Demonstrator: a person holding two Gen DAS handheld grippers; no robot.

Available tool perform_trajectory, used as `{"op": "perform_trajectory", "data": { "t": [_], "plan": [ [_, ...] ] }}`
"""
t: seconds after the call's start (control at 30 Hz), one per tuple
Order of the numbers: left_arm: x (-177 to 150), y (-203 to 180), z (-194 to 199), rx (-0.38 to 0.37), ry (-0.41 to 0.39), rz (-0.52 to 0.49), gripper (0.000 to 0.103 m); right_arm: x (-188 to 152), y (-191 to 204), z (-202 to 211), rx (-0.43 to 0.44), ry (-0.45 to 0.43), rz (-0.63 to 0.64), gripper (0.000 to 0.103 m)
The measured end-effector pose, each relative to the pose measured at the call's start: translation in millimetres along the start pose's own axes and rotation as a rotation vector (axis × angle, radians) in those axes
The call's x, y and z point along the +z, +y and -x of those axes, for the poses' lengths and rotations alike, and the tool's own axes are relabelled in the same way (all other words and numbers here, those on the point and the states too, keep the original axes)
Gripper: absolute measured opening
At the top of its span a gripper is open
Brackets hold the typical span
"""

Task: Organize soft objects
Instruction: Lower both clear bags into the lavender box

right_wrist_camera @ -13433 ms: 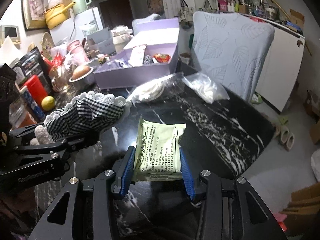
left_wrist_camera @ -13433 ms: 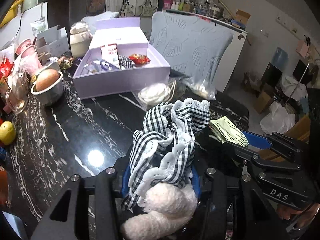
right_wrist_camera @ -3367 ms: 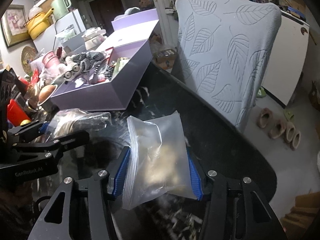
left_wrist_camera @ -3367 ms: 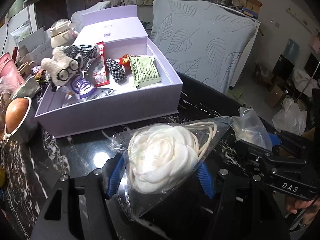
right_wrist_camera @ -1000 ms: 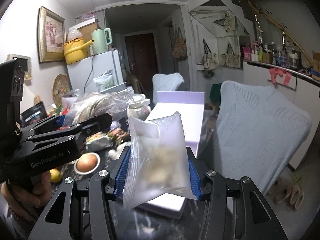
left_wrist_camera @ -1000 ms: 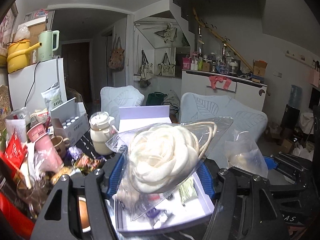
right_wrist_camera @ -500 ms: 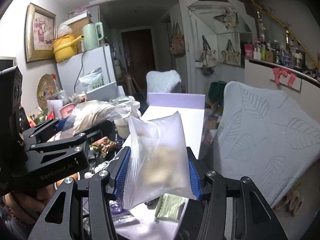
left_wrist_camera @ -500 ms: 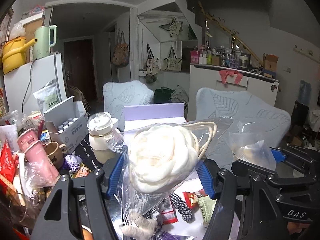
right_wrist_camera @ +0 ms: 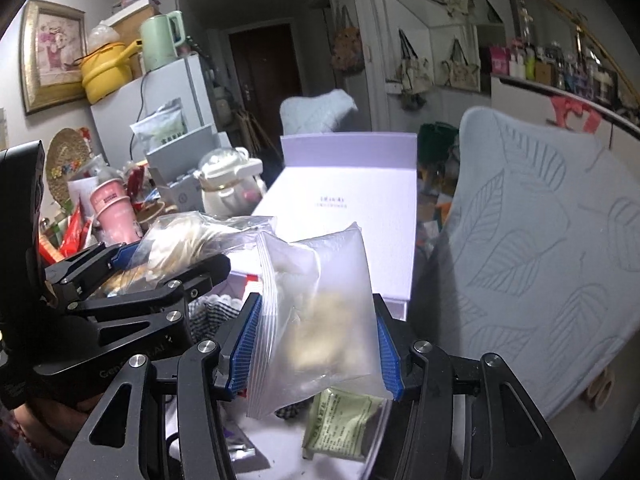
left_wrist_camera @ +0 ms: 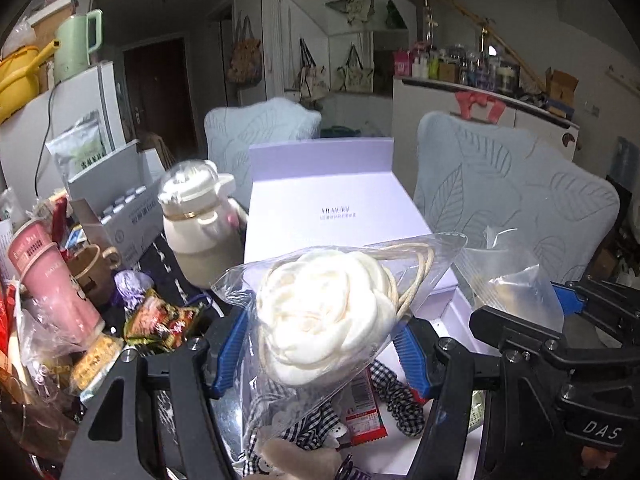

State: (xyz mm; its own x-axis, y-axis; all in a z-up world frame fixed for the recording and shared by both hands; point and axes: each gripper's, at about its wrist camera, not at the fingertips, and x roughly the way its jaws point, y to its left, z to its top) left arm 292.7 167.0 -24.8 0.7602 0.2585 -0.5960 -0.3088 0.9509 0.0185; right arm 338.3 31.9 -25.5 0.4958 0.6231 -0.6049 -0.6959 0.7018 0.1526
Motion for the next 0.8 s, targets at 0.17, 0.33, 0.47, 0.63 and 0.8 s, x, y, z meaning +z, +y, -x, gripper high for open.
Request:
{"op": "perform_trajectory", "data": {
  "t": [0.17,0.33,0.47,0.63,0.8],
  "plan": [
    [-6.9,-1.4,-17.5,0.012,0.053,-0.01,0.065,-5.4,-8.2,-11.8,0.021,0.03,-0.041,0.052],
    [-14.7,-0.1,-37.4,0.031,0.121,-0.008,0.065,-7.5,-9.8,-16.6,0.027,0.043,-0.047,0.052],
    [-21.4,-2.1,-51.3,0.056,0.171,-0.029,0.065,-8.1,-8.1,-19.2,0.015,0.046,-0.037,0.052],
    [-29.4,-1.4,-64.8,0.063,0.23,-0.027,0.065,-9.6,-8.6,-28.6,-0.005,0.072,-0.025,0.052],
    [-33.3,5.1,-74.1,0.05,0.289,0.009,0.065,-11.6,-11.6,-43.8,-0.022,0.124,-0.011,0.052]
  ]
}}
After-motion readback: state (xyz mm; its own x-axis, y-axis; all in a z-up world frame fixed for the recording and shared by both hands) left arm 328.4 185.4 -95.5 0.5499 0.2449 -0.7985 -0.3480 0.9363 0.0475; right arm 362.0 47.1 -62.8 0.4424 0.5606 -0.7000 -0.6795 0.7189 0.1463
